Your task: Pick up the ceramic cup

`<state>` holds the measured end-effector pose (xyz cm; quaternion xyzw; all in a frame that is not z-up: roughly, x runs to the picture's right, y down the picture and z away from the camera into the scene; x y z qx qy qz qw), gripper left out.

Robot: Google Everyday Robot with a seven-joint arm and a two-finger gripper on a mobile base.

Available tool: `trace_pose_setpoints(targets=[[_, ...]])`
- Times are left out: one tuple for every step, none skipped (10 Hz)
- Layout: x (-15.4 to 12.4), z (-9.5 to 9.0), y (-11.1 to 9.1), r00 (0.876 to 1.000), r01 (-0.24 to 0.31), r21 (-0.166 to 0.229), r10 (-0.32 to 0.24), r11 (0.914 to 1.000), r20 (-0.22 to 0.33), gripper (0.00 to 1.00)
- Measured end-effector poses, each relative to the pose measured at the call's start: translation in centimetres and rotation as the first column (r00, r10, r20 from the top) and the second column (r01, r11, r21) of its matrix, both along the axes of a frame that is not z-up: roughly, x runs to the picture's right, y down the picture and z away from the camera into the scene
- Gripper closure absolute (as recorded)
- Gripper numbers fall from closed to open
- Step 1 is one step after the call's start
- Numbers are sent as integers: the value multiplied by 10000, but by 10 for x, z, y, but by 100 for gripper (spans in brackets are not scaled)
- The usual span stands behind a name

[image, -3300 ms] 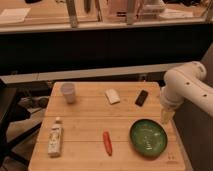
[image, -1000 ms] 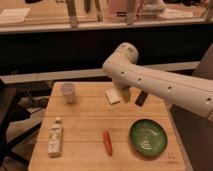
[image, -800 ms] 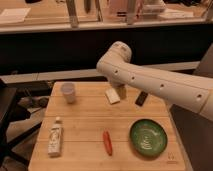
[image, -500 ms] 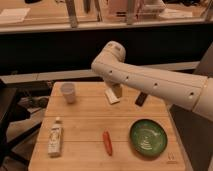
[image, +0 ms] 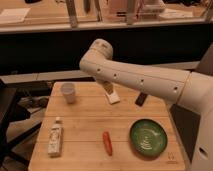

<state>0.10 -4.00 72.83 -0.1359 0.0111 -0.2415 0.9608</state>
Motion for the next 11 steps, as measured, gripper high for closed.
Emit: trace_pose_setpoints(targets=[[-11, 2, -3, 9998, 158, 71, -159, 9999, 156, 20], [-14, 3, -5, 9995, 228, 112, -230, 9997, 234, 20], [-15, 4, -8, 9989, 322, 177, -328, 9993, 345, 20], [-22, 6, -11, 9974, 479, 238, -491, 9986, 535, 20], [-29, 7, -12, 9959, 586, 270, -602, 9979, 668, 20], [-38, 9, -14, 9936, 723, 315, -748, 9969, 841, 20], [-46, 10, -16, 9911, 837, 364, -870, 9958, 1004, 20], [-46, 12, -19, 9882, 966, 420, -1008, 9944, 1152, 20], [-47, 13, -21, 9863, 1026, 448, -1075, 9937, 1249, 20], [-53, 15, -22, 9825, 1140, 484, -1198, 9923, 1423, 20], [-63, 17, -23, 9774, 1283, 531, -1354, 9903, 1623, 20]])
